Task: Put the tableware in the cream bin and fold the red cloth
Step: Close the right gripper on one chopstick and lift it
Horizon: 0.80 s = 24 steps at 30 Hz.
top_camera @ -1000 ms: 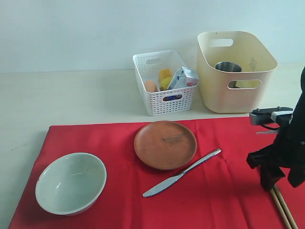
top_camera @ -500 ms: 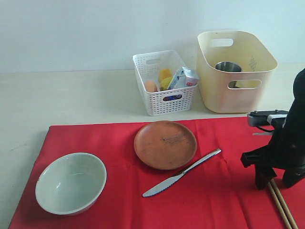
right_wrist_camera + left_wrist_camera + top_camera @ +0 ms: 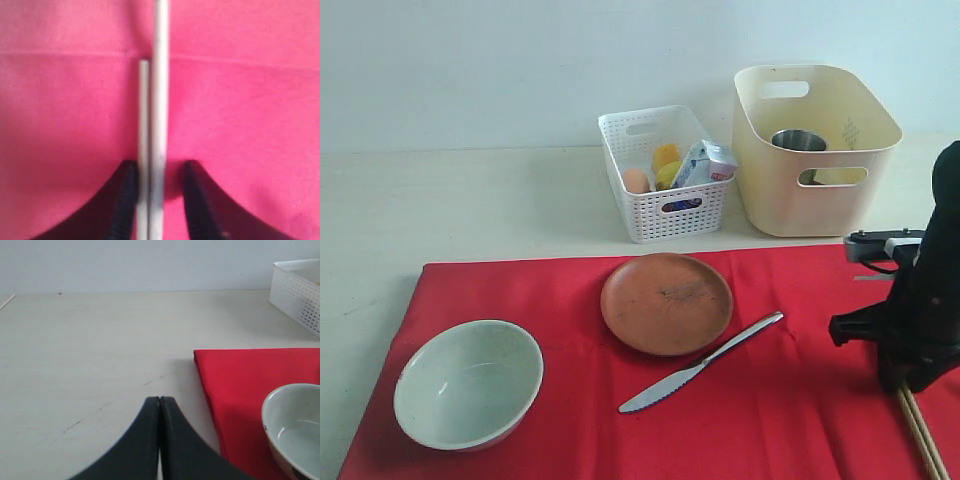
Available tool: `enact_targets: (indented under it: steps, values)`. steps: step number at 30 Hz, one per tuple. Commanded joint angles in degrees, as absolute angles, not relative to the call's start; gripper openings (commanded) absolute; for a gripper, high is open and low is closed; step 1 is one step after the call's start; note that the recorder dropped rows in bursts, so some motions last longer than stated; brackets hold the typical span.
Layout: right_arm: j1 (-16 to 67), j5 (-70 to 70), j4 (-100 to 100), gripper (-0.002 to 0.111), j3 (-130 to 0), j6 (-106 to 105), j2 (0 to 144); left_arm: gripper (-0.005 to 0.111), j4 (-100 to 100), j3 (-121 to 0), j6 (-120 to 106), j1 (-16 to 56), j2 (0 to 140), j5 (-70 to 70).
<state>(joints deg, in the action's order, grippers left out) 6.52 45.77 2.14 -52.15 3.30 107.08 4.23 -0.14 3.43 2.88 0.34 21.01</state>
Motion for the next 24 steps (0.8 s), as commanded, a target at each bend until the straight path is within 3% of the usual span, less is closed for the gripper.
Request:
enact_targets:
  steps: [1,3,13,24]
  values:
    - [6.64,48.55,3.86,0.009,-54.26,3.14,108.79,0.000,4.30,0.00,3.47,2.76,0.00,20.56]
    - [6.64,49.88,2.82,0.000,-55.14,3.00,108.79,0.000,4.30,0.00,3.47,2.76,0.00,20.56]
    - [6.64,54.38,-2.04,0.000,-57.10,3.13,105.41,0.000,4.30,0.00,3.47,2.76,0.00,20.56]
    - [6.64,48.73,-2.99,0.000,-57.10,2.80,89.76,0.000,4.30,0.00,3.47,2.76,0.00,20.56]
